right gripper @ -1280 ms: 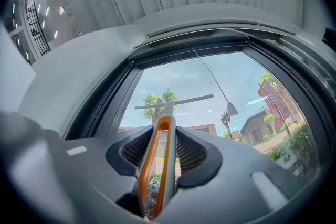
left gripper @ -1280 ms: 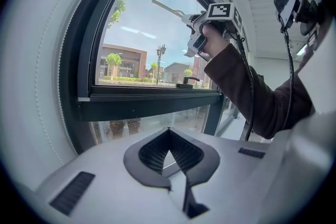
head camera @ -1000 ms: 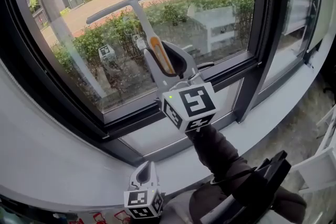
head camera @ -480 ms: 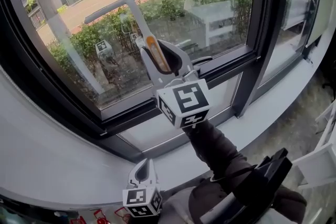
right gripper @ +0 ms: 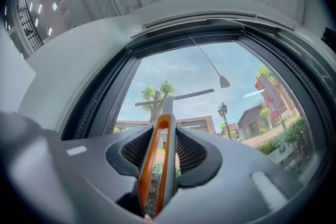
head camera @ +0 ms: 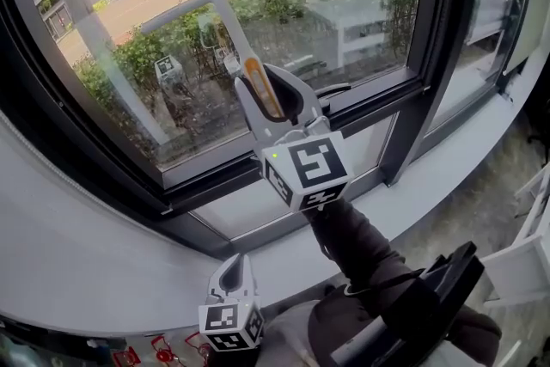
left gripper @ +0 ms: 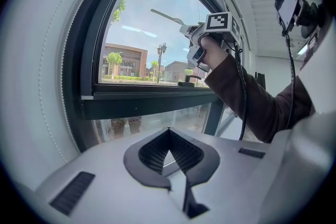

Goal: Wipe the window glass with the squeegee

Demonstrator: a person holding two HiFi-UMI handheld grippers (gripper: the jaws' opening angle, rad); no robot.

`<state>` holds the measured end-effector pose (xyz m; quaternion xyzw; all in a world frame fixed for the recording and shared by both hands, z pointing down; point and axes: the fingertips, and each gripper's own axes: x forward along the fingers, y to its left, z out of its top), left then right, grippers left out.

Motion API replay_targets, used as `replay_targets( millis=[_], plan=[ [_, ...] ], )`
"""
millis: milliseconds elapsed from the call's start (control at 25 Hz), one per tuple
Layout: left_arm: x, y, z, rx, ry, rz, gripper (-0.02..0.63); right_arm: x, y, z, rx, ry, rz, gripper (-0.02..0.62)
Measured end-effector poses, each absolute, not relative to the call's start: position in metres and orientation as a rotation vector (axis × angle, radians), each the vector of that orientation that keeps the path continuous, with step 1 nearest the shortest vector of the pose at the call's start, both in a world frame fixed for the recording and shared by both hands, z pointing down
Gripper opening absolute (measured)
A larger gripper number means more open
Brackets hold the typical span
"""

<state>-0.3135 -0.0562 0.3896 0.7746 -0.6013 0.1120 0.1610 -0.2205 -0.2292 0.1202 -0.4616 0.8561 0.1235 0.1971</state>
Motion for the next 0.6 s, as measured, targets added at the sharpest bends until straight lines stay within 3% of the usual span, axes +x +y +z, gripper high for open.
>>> replay_targets(
  millis=[600],
  plan=[
    [-0.309, -0.058, 0.391, 2.228, -1.686, 0.333, 0.000, -0.220, -0.227, 0.143, -1.309, 2.432, 0.305, 0.129]
  ],
)
